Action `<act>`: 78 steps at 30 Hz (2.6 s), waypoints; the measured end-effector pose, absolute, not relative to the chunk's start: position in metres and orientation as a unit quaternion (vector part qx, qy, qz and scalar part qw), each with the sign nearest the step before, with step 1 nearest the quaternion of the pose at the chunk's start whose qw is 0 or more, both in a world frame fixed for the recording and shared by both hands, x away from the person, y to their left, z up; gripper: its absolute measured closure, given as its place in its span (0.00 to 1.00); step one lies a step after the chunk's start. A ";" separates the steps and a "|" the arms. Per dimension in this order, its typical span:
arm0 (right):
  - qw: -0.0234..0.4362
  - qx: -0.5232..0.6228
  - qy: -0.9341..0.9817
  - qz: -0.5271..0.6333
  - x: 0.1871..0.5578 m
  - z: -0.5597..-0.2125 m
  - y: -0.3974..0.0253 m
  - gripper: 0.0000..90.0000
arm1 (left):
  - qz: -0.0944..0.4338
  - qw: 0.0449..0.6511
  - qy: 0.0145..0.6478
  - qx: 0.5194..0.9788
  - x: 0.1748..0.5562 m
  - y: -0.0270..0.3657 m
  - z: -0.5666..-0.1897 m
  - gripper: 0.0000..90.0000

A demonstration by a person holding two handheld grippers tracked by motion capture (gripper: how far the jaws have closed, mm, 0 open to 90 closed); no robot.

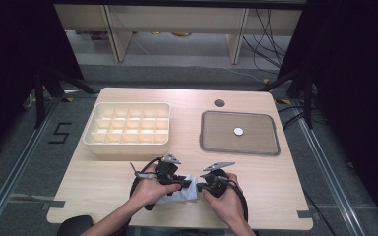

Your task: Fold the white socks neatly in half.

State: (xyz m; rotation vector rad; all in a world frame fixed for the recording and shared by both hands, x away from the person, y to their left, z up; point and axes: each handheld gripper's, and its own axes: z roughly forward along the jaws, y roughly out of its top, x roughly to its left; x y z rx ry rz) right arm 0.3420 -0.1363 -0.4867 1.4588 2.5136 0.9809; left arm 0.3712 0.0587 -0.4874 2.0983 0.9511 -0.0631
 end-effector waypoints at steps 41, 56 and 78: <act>0.047 0.456 0.824 0.334 0.344 -0.465 -0.125 0.96 | -0.043 0.407 0.371 0.833 0.360 0.069 -0.488 0.87; 0.032 0.424 0.841 0.333 0.350 -0.462 -0.101 1.00 | -0.017 0.415 0.414 0.810 0.350 0.132 -0.479 0.99; 0.022 0.411 0.849 0.332 0.355 -0.476 -0.093 1.00 | 0.015 0.422 0.443 0.790 0.347 0.148 -0.478 0.80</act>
